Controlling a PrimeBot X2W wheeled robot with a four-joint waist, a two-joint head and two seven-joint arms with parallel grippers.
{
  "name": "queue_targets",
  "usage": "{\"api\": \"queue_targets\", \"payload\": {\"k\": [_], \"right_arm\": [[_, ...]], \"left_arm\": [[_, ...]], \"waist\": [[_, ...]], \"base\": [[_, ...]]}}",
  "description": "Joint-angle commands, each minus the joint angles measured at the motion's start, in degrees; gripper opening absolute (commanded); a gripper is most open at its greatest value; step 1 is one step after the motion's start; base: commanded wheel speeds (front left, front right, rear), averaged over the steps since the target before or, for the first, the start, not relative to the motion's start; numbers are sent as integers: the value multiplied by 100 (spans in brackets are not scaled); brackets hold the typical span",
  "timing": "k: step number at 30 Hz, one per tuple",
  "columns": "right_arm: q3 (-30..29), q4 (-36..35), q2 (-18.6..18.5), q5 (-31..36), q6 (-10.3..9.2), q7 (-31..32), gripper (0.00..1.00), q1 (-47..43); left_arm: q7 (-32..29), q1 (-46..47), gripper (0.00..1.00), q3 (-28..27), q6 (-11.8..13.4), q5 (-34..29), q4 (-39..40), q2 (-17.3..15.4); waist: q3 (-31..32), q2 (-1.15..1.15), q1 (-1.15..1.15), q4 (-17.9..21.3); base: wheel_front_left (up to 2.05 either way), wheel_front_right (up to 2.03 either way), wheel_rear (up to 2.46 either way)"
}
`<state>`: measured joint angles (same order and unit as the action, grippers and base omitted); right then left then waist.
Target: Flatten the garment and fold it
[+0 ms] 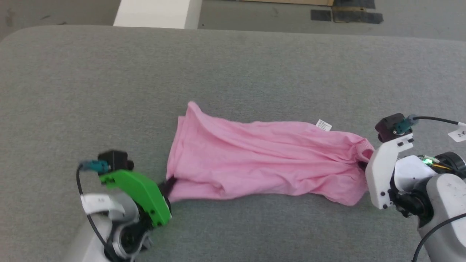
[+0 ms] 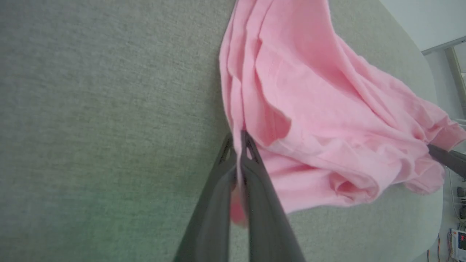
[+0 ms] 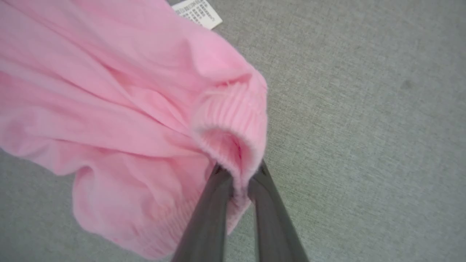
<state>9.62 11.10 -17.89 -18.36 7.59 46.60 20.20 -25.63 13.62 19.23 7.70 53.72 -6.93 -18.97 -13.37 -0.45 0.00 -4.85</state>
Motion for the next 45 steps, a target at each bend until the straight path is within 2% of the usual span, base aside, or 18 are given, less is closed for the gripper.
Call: {"api": "queue_targets", "payload": {"k": [1,7,8,9,10,11,17,21,24,28,29,33,39,45], "right_arm": [[72,-11,-89,-114,-10,55,0,-17],[124,5,-121,-379,-10,134,0,-42],[105,12,-96,-391,-10,123,0,-44],[83,9,-60,-410,-10,91,32,-50],[58,14,-30,-425,-10,72,82,-62],[25,18,5,-435,-10,50,100,-83],[-218,-152,178,-563,-10,-175,100,-284],[-513,-424,328,-666,-10,-281,100,-545],[-747,-660,436,-617,-10,-294,100,-764],[-945,-910,645,-411,-10,-204,100,-978],[-977,-961,757,-307,-10,-163,100,-1004],[-1056,-898,1009,86,-10,-71,100,-911],[-1207,-533,1331,891,-10,63,100,-616],[-1170,6,1419,1439,-10,33,100,-349]], "left_arm": [[33,-271,0,-17,90,83,116,36],[154,-798,0,-43,340,110,417,104],[175,-823,5,-53,358,107,437,105],[191,-839,51,-62,376,105,456,108],[211,-840,100,-78,383,116,474,122],[221,-841,100,-88,397,115,488,121],[178,-885,100,-138,509,3,613,-88],[206,-904,100,-249,750,-333,760,-484],[520,-842,100,-422,895,-651,938,-704],[1828,-660,100,-656,599,-1209,1157,-791],[2627,-599,100,-738,391,-1438,1148,-728],[3756,-554,100,-731,63,-1840,829,-640],[4054,-393,100,-868,-256,-2218,527,-273],[4060,-369,100,-1376,-573,-2584,600,177]], "waist": [[97,45,0,-148],[153,45,0,-263],[163,45,0,-270],[179,45,0,-275],[198,45,0,-277],[227,45,0,-269],[394,45,0,-145],[484,45,0,-80],[509,45,0,-56],[495,45,0,-18],[466,45,0,-18],[364,45,0,-41],[136,45,0,-180],[-63,45,0,-286]], "base": [[0,0,0],[0,0,0],[0,0,0],[0,0,0],[0,0,0],[0,0,0],[0,0,0],[0,0,0],[0,0,0],[0,0,0],[0,0,0],[0,0,0],[0,0,0],[0,0,0]]}}
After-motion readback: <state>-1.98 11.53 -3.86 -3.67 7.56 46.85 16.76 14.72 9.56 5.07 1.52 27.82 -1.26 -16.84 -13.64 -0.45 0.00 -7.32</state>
